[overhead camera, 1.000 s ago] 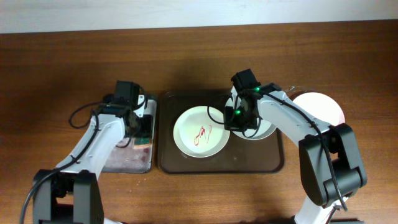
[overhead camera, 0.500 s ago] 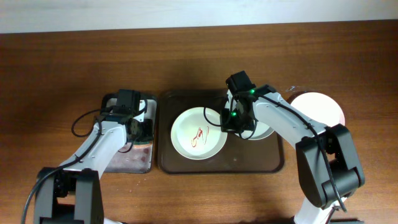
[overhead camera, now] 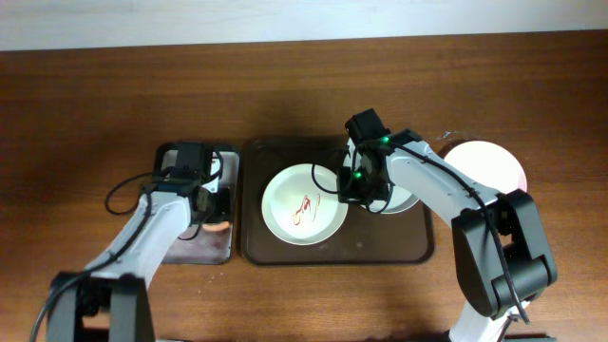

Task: Clean dirty plates on tray and stack at the side
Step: 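Dip the sponge in the soapy water with the left gripper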

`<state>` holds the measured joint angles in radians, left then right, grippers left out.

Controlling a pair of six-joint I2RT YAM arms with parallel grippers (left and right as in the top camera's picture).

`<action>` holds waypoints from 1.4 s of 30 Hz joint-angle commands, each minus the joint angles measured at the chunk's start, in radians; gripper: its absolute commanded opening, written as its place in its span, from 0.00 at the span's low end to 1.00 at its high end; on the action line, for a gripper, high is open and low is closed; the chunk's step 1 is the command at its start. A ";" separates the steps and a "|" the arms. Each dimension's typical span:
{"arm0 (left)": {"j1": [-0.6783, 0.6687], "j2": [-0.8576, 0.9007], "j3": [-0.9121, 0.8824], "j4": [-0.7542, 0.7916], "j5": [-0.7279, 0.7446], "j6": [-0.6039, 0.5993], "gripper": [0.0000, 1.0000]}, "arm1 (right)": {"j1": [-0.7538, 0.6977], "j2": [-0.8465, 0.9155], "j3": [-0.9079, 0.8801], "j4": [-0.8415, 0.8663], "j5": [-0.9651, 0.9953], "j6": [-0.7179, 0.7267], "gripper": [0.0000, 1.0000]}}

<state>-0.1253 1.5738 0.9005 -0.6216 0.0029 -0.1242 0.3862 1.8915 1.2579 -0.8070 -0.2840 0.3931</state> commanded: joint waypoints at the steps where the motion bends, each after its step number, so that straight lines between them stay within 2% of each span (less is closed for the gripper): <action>1: 0.006 -0.119 0.039 -0.004 0.013 0.019 0.00 | 0.007 0.013 -0.007 -0.001 0.015 0.008 0.04; 12: 0.006 -0.228 0.039 0.150 0.002 0.035 0.00 | 0.007 0.013 -0.007 -0.005 0.016 0.005 0.04; 22: 0.006 -0.414 0.039 0.183 -0.055 0.035 0.00 | 0.007 0.013 -0.007 -0.005 0.016 0.005 0.04; 42: 0.006 -0.429 0.038 0.179 -0.055 0.035 0.00 | 0.007 0.013 -0.007 -0.008 0.016 0.005 0.04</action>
<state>-0.1253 1.1667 0.9222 -0.4446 -0.0414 -0.1051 0.3862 1.8915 1.2579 -0.8116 -0.2840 0.3927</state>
